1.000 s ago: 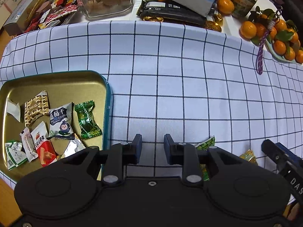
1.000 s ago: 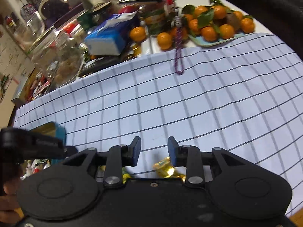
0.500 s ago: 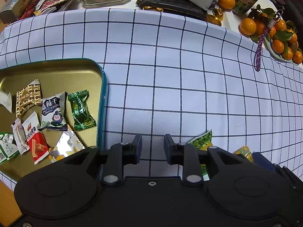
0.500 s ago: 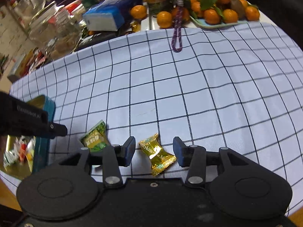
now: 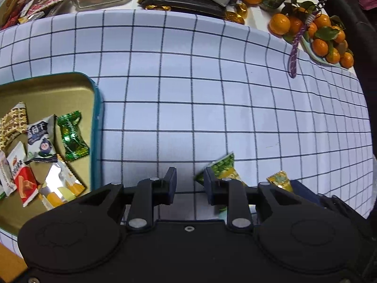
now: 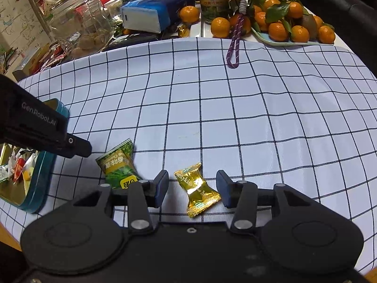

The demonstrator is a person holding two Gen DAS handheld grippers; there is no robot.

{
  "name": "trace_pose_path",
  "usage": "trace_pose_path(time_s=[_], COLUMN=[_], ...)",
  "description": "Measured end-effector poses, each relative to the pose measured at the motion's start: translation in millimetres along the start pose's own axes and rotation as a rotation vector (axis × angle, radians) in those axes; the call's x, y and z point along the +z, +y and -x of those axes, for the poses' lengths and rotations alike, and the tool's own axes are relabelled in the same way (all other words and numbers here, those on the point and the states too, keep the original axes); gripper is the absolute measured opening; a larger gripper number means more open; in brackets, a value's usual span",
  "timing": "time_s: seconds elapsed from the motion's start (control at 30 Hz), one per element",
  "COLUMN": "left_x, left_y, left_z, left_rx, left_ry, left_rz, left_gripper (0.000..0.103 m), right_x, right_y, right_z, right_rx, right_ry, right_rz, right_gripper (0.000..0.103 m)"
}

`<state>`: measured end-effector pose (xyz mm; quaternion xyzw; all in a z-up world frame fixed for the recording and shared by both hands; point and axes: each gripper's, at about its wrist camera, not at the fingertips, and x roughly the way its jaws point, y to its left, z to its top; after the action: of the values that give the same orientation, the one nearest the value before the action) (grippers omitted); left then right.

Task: Organize snacks
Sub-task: 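Close the right tool on the gold candy while the left tool grasps the green pea packet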

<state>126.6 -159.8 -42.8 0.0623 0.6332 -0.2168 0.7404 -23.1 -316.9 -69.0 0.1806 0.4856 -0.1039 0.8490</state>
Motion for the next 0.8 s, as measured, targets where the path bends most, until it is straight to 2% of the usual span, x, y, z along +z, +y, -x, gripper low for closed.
trace_pose_path(time_s=[0.2,0.47,0.8], left_x=[0,2,4], left_y=[-4,-9,-11], left_z=[-5,-8,-13], left_rx=[-0.053,-0.057,-0.067], left_ry=[0.029,0.028,0.024], left_rz=[-0.003,-0.008,0.015], left_gripper=[0.036,0.035,0.035], right_x=[-3,-11,-14], right_y=[4,14,18], right_z=[0,-1,-3], right_rx=[-0.001,-0.03,-0.056], right_ry=[-0.004,-0.043,-0.075], right_rz=[0.055,0.178,0.228], right_gripper=[0.048,0.049,0.05])
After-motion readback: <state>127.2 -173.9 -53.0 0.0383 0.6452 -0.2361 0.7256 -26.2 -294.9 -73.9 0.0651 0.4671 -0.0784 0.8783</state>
